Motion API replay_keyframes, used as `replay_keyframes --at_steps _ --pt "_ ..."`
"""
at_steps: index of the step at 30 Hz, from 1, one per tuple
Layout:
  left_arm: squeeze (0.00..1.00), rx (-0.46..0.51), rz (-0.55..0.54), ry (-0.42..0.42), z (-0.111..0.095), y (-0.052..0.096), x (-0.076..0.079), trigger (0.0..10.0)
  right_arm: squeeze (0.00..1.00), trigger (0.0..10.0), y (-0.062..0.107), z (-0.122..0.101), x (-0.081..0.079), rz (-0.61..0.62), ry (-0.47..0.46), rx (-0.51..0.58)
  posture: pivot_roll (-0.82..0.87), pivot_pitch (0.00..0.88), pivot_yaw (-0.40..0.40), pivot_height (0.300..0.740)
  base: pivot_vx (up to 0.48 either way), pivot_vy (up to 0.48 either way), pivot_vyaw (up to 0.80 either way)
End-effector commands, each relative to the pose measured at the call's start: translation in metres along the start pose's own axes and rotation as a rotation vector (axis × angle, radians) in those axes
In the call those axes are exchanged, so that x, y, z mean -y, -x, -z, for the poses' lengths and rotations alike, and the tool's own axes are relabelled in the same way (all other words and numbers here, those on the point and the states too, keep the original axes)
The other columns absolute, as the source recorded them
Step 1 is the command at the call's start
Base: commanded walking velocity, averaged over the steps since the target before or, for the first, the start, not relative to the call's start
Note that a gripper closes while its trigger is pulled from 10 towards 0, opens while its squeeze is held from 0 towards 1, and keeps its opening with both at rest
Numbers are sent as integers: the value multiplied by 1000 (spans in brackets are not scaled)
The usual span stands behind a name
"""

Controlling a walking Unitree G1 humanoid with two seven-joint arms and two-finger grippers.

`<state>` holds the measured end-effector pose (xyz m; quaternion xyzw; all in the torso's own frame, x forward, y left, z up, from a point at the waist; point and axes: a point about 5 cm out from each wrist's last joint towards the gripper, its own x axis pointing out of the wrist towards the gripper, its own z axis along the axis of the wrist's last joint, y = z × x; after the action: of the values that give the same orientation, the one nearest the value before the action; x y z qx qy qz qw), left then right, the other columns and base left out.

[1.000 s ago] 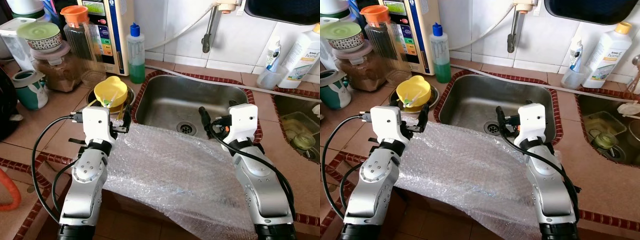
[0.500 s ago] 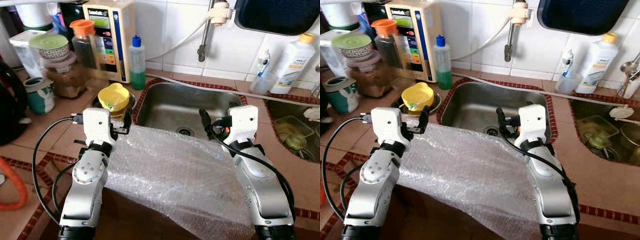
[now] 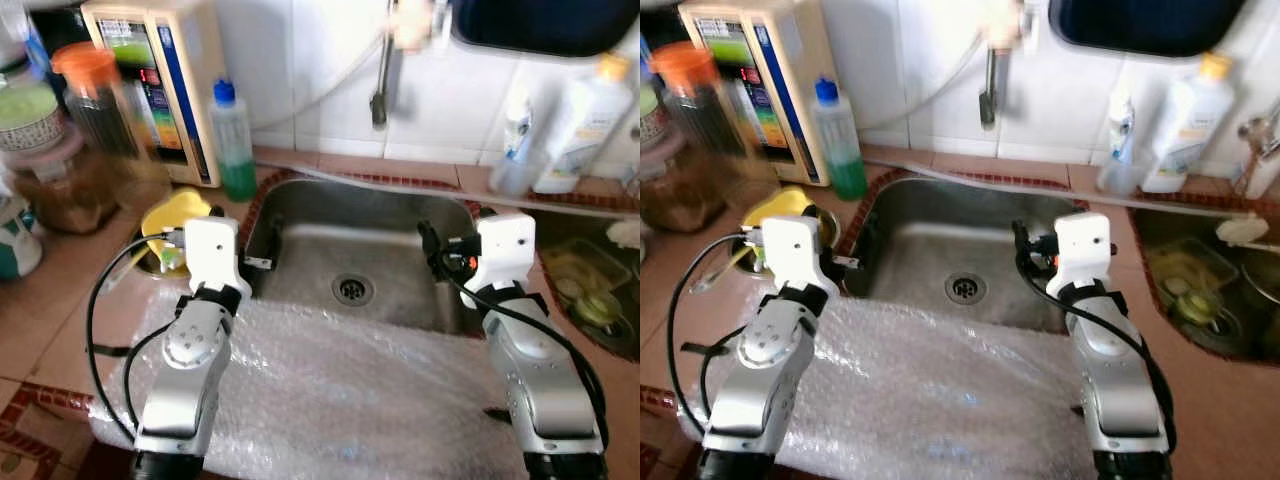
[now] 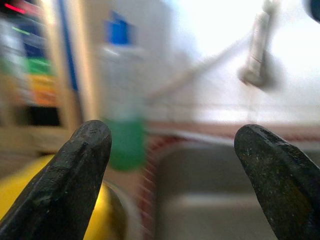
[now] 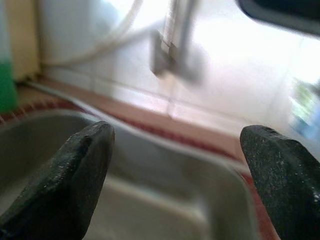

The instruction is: Kitchen organization

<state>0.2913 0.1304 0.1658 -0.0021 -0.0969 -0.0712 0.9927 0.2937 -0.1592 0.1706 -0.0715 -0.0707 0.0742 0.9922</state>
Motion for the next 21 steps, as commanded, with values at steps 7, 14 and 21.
replay_keyframes --at_steps 7,14,21 --pt "0 -18 -36 10 4 4 -9 10000 0 10000 -1 -2 -8 -25 -8 9 8 27 -5 740 0 0 0" --pt "0 -22 -41 0 4 4 -11 10000 0 10000 -1 -2 -8 -25 -8 11 9 25 -5 740 0 0 0" --pt "0 -17 -118 -118 2 3 -20 10000 0 10000 -2 -5 -8 -32 -9 17 14 23 -9 740 0 0 0"
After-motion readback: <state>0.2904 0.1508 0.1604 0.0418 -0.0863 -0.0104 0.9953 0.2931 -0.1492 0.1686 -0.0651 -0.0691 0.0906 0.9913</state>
